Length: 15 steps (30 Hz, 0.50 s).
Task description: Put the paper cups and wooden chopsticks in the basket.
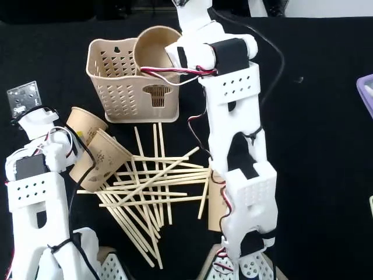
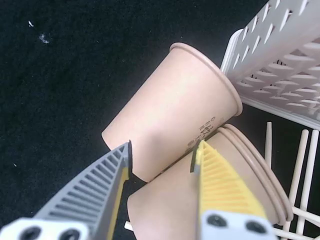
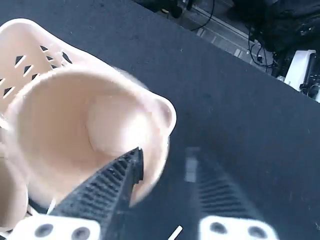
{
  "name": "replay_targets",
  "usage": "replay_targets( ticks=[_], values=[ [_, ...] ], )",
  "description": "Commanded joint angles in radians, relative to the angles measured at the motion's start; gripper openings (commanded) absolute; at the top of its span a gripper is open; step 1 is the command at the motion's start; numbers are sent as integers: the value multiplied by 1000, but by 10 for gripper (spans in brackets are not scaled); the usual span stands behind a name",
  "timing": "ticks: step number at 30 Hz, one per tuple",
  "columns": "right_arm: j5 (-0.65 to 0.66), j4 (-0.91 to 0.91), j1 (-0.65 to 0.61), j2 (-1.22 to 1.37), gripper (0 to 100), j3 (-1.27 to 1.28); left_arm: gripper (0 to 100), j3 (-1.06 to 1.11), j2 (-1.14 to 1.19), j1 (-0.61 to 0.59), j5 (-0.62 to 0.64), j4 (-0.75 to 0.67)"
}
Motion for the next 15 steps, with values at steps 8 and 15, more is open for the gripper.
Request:
replay_targets(
  ticks=[8, 15],
  values=[
    [0, -37, -15, -119, 227, -56, 220, -8, -25, -10, 6, -17],
    [2, 84, 15, -255, 224, -47, 220, -8, -25, -10, 6, -17]
  ],
)
